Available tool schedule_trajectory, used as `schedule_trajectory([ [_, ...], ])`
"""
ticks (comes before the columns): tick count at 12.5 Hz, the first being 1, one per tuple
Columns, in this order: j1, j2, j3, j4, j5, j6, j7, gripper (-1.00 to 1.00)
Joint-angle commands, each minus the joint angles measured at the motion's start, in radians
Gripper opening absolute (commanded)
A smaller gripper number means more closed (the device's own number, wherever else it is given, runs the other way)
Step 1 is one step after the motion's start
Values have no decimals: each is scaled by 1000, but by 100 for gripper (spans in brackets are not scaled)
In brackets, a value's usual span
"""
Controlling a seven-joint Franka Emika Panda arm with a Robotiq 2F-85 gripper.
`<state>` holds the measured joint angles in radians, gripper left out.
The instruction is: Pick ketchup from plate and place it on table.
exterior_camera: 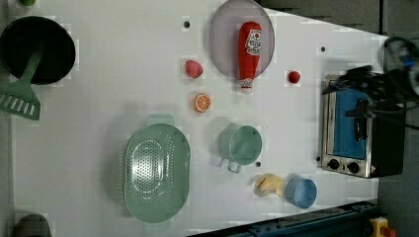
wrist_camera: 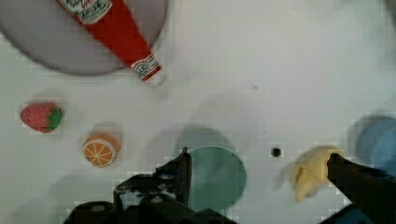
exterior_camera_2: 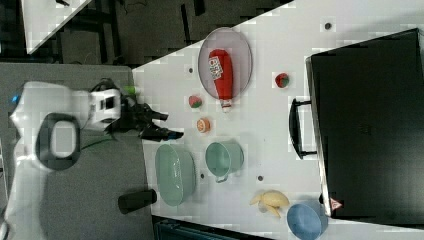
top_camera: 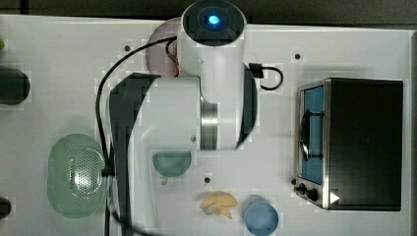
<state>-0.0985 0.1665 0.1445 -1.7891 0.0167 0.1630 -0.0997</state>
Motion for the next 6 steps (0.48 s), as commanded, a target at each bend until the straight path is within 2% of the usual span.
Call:
schedule_trajectory([
  [1, 6, 56, 32, 1, -3, 96, -197, 100],
  [4, 21, 152, 34, 2, -3, 223, -383, 100],
  [6, 26, 217, 34, 4, -4, 318, -428, 100],
])
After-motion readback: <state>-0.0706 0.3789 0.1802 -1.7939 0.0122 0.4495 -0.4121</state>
